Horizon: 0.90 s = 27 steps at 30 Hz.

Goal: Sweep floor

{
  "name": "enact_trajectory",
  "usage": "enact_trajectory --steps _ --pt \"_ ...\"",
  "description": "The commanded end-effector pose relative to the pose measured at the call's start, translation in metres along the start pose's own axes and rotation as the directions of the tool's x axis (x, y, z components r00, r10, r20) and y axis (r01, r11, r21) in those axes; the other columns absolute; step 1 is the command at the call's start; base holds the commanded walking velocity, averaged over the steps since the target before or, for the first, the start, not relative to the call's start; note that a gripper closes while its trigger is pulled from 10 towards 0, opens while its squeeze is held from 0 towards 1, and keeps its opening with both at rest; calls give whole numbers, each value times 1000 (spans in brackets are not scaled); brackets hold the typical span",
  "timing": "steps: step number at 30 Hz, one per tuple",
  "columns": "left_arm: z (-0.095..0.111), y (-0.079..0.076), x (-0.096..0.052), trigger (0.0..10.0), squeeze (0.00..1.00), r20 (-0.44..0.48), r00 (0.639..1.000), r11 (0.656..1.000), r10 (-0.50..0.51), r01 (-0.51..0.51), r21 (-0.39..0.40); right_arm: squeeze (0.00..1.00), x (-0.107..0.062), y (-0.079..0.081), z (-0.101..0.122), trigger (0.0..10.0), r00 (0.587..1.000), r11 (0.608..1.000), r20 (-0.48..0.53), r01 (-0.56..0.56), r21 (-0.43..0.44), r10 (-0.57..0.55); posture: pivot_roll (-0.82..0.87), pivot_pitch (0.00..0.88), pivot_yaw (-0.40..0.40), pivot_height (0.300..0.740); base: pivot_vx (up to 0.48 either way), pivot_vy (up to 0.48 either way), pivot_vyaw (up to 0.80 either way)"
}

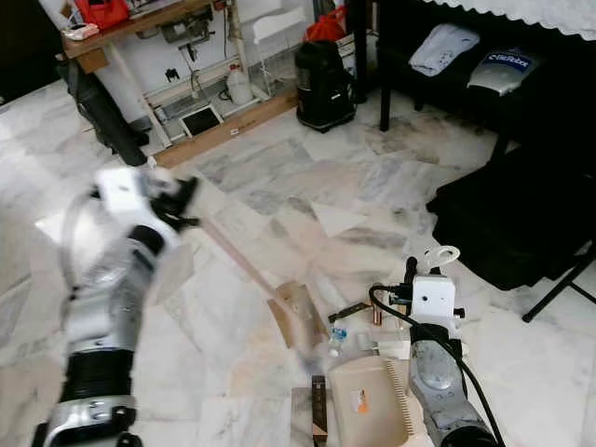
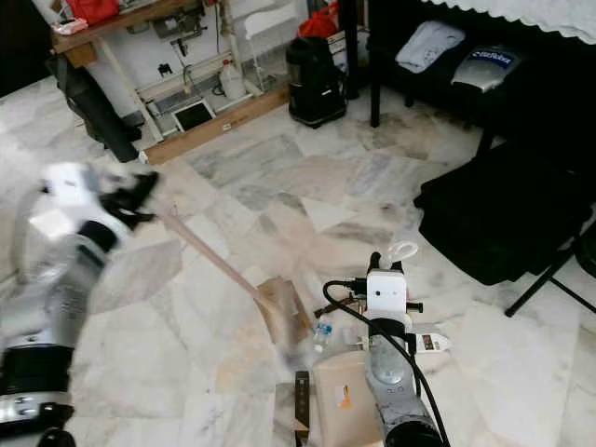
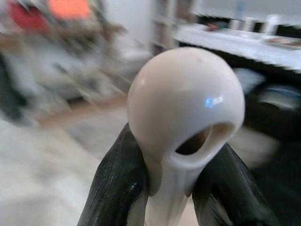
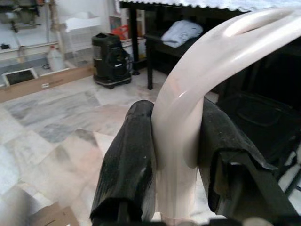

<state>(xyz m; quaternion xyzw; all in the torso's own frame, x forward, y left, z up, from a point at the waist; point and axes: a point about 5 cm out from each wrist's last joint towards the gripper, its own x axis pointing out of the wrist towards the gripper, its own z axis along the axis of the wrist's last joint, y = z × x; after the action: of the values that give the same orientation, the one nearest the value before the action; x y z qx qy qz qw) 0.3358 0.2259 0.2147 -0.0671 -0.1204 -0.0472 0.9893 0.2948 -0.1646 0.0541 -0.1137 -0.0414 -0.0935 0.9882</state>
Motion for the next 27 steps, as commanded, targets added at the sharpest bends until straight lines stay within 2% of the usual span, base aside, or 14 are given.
enact_trajectory --steps 1,5,6,8,10,11,13,17,22,27 --pt "3 5 -3 10000 0 19 1000 998 20 -21 53 0 -5 8 -1 10000 999 999 5 -35 10 34 9 70 178 740 0 0 0" --pt "-13 10 -7 10000 0 -41 999 988 22 -15 154 0 -8 6 -2 10000 999 999 6 -36 2 36 1 80 174 740 0 0 0" --pt "-26 9 -10 10000 0 -96 995 976 6 15 219 0 -9 3 -3 10000 999 999 6 -36 -5 36 -6 89 171 740 0 0 0" --pt "-30 9 -11 10000 0 -113 994 973 1 25 229 0 -9 2 -4 10000 999 999 6 -36 -7 36 -6 89 171 740 0 0 0" --pt "-54 7 -17 10000 0 -209 978 959 -23 80 270 0 -10 -2 -4 10000 1000 999 7 -31 -20 31 -16 99 167 740 0 0 0" --pt "-54 7 -17 10000 0 -209 978 959 -23 80 270 0 -10 -2 -4 10000 1000 999 7 -31 -20 31 -16 99 167 740 0 0 0" --pt "-77 -1 -23 10000 0 -294 954 968 -57 126 219 0 -12 -6 -5 10000 1000 999 13 -25 -38 26 -37 112 158 740 0 0 0" --pt "-87 -9 -25 10000 0 -328 941 971 -86 153 183 0 -13 -10 -5 10000 1000 998 17 -16 -55 17 -44 120 154 740 0 0 0" --pt "-101 -29 -28 10000 0 -344 926 974 -155 203 106 0 -15 -18 -6 10000 1000 995 27 17 -99 -14 -52 137 149 740 0 0 0" --pt "-109 -31 -31 10000 0 -345 923 977 -168 204 69 0 -19 -21 -8 10000 1000 993 20 24 -114 -22 -52 152 147 740 0 0 0"
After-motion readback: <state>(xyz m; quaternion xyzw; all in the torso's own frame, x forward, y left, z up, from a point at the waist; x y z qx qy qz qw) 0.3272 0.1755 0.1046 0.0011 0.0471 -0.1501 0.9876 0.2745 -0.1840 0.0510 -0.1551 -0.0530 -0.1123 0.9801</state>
